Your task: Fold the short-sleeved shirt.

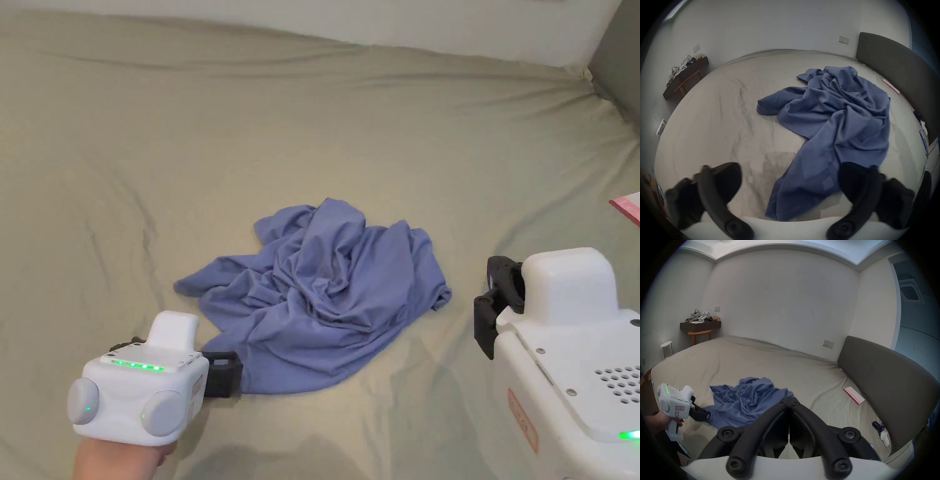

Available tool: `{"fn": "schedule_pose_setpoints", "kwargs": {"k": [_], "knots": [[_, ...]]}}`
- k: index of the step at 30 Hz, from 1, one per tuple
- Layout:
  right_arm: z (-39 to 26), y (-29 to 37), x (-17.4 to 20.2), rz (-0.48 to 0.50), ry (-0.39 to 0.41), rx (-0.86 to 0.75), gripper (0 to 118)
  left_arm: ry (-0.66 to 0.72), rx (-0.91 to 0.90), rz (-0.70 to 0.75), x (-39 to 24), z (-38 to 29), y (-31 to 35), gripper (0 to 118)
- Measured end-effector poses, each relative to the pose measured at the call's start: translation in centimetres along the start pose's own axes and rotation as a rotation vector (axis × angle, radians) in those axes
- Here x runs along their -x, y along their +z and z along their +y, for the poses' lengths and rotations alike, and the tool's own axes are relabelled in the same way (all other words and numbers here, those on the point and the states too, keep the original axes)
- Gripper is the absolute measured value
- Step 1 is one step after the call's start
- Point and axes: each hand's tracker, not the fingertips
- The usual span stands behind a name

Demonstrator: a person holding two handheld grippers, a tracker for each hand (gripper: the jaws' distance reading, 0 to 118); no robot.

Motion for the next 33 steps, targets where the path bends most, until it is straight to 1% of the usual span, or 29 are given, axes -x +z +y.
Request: {"fn": "schedule_pose_setpoints", "kwargs": {"k": [1, 2, 4, 5, 6, 8, 9, 10, 11, 12, 13, 14, 16, 17, 21, 23, 24, 27, 30, 31, 32, 33], "knots": [[-0.3, -0.4, -0.2, -0.002, 0.002, 0.015, 1, -0.005, 0.045, 0.002, -0.2, -0.2, -0.7, 109], [-0.6, -0.8, -0.4, -0.002, 0.004, 0.028, 1, -0.015, 0.073, 0.01, -0.3, -0.3, -1.4, 104], [-1.1, -1.9, -0.9, 0.004, 0.003, 0.061, 1, -0.009, 0.081, -0.01, -0.5, -0.8, -2.7, 98], [-1.2, -2.6, -1.1, 0.01, 0.0, 0.075, 1, 0.009, 0.057, -0.008, -0.5, -0.8, -2.6, 97], [-1.4, -3.5, -1.3, 0.024, -0.005, 0.094, 1, 0.004, 0.065, -0.021, -0.5, -0.7, -2.7, 92], [-1.5, -5.6, -1.6, 0.058, -0.008, 0.14, 1, -0.007, 0.056, -0.04, -0.8, -0.7, -2.3, 71], [-1.5, -7.0, -1.8, 0.067, -0.006, 0.162, 1, -0.023, 0.046, -0.042, -0.9, -0.5, -2.1, 48], [-1.5, -8.9, -2.0, 0.075, 0.002, 0.181, 1, -0.06, 0.029, -0.018, -1.1, -0.3, -1.8, 14], [-1.6, -10.3, -2.1, 0.078, 0.014, 0.206, 2, -0.079, 0.009, -0.001, -1.2, -0.1, -1.4, 8], [-1.7, -12.4, -2.2, 0.085, 0.026, 0.242, 3, -0.09, -0.007, 0.001, -1.8, 0.1, 0.1, 8], [-1.8, -14.6, -2.4, 0.088, 0.025, 0.27, 16, -0.086, -0.018, -0.018, -1.7, 0.3, 0.8, 7], [-1.9, -16.6, -2.5, 0.104, 0.023, 0.306, 37, -0.057, -0.054, -0.037, -1.5, 0.4, 1.6, 7], [-2.4, -21.9, -2.9, 0.147, 0.012, 0.415, 101, -0.059, -0.066, -0.015, -1.1, 0.6, 3.7, 7], [-2.7, -23.9, -3.0, 0.141, 0.006, 0.456, 108, -0.056, -0.075, -0.019, -1.0, 0.6, 4.5, 7], [-4.4, -31.8, -3.3, 0.11, -0.036, 0.569, 108, -0.018, -0.102, -0.033, 0.2, 0.3, 7.3, 7], [-5.2, -34.7, -3.2, 0.109, -0.059, 0.623, 108, 0.0, -0.088, -0.028, 0.6, -0.1, 8.0, 7], [-5.6, -35.8, -2.9, 0.107, -0.058, 0.632, 108, 0.009, -0.073, -0.031, 0.8, -0.1, 8.2, 7], [-6.4, -36.8, -1.3, 0.131, -0.053, 0.671, 106, 0.013, -0.051, -0.021, 1.0, -0.9, 8.1, 7], [-6.2, -35.6, -0.3, 0.142, -0.026, 0.626, 100, 0.007, -0.034, -0.023, 0.9, -1.3, 7.6, 7], [-5.7, -35.2, -0.3, 0.227, -0.051, 0.603, 75, 0.002, -0.033, -0.024, 0.8, -1.5, 7.6, 7], [-5.3, -34.7, -0.2, 0.31, -0.083, 0.586, 37, -0.002, -0.032, -0.025, 0.9, -1.4, 7.4, 7], [-5.1, -34.2, 0.6, 0.219, 0.003, 0.563, 7, -0.004, -0.035, -0.026, 0.8, -1.5, 7.4, 7]]}}
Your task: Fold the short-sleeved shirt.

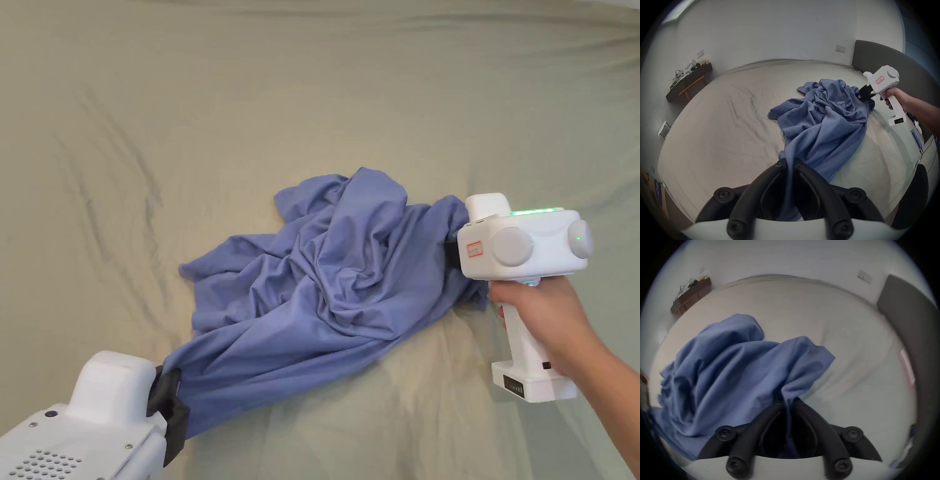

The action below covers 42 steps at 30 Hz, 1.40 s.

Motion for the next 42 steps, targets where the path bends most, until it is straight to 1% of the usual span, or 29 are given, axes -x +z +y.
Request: {"fn": "schedule_pose_setpoints", "kwargs": {"k": [1, 2, 3, 4, 6, 9, 12, 14, 16, 19, 21, 25, 27, 30, 33, 35, 37, 42], "knots": [[0.0, 0.2, 0.2, -0.114, 0.106, 0.02, 6, 0.0, -0.005, -0.004, 0.0, 0.0, 0.1, 7], [-0.1, 0.8, 0.0, -0.078, 0.108, 0.013, 6, 0.005, -0.012, -0.004, 0.1, 0.1, 0.3, 7], [-0.2, 1.8, -0.6, -0.061, 0.063, 0.005, 6, 0.013, -0.023, -0.002, 0.4, 0.5, 0.5, 7], [-0.1, 3.0, -1.3, -0.058, 0.001, -0.025, 6, 0.029, -0.044, -0.002, 0.6, 0.8, 1.0, 7], [-0.3, 6.1, -2.4, -0.06, -0.071, -0.109, 6, 0.049, -0.099, 0.008, 1.1, 1.7, 2.1, 7], [-0.8, 13.3, -3.6, -0.053, -0.121, -0.256, 6, 0.041, -0.192, 0.046, 2.0, 3.7, 4.2, 7], [-1.8, 20.7, -4.7, -0.035, -0.201, -0.398, 6, 0.067, -0.283, 0.055, 2.6, 6.3, 6.9, 7], [-2.4, 25.4, -4.7, -0.037, -0.238, -0.492, 6, 0.088, -0.343, 0.077, 2.9, 7.9, 8.6, 7], [-3.2, 29.9, -4.7, -0.054, -0.277, -0.599, 6, 0.127, -0.415, 0.064, 3.4, 9.6, 10.4, 7], [-4.0, 35.5, -4.1, -0.076, -0.33, -0.735, 6, 0.12, -0.504, 0.072, 3.5, 11.8, 12.9, 7], [-4.3, 38.4, -3.6, -0.107, -0.332, -0.81, 6, 0.11, -0.558, 0.073, 3.4, 13.3, 14.6, 7], [-4.5, 43.7, -2.5, -0.188, -0.295, -0.943, 6, 0.104, -0.672, 0.082, 3.5, 16.3, 18.5, 7], [-4.3, 46.1, -2.0, -0.232, -0.281, -0.983, 6, 0.093, -0.722, 0.083, 3.3, 17.6, 20.3, 7], [-3.8, 49.2, -1.7, -0.248, -0.283, -1.037, 6, 0.056, -0.787, 0.1, 3.2, 19.6, 23.1, 7], [-3.1, 51.8, -1.6, -0.299, -0.267, -1.103, 6, 0.023, -0.84, 0.116, 3.1, 21.6, 25.9, 7], [-2.5, 53.4, -1.4, -0.329, -0.249, -1.128, 6, -0.002, -0.866, 0.128, 3.1, 22.9, 27.5, 7], [-1.7, 54.9, -1.3, -0.343, -0.249, -1.148, 6, -0.031, -0.884, 0.133, 3.1, 24.2, 29.0, 7], [1.0, 57.5, -1.7, -0.412, -0.213, -1.174, 6, -0.078, -0.901, 0.123, 3.3, 27.3, 31.2, 7]]}}
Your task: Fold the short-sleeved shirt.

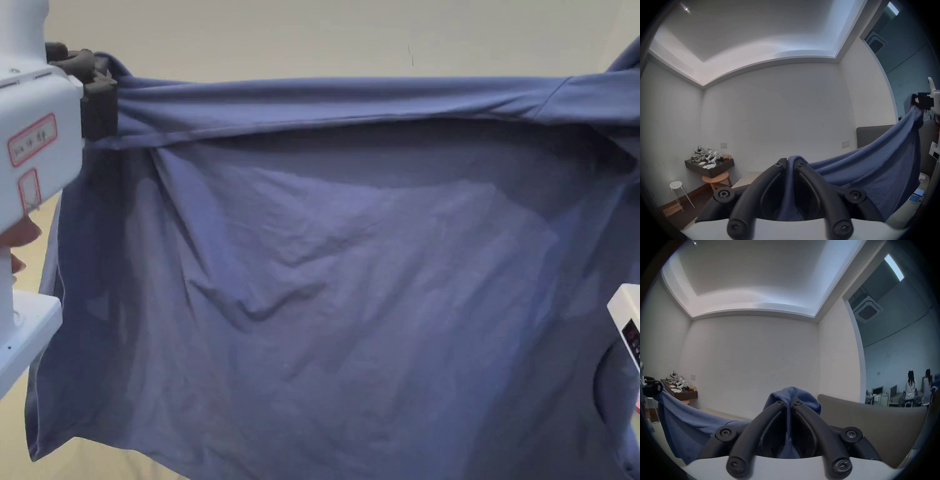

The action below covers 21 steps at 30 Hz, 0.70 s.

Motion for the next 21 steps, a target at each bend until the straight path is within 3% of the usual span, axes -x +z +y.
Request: {"fn": "schedule_pose_setpoints", "kwargs": {"k": [12, 21], "knots": [[3.7, -9.5, 2.1, -0.107, 0.247, -0.079, 6, -0.064, 0.043, -0.052, 0.1, 4.7, -4.1, 7], [3.3, -18.3, 4.9, -0.185, 0.359, -0.07, 6, -0.144, 0.116, -0.047, -0.9, 4.8, -8.6, 7]]}}
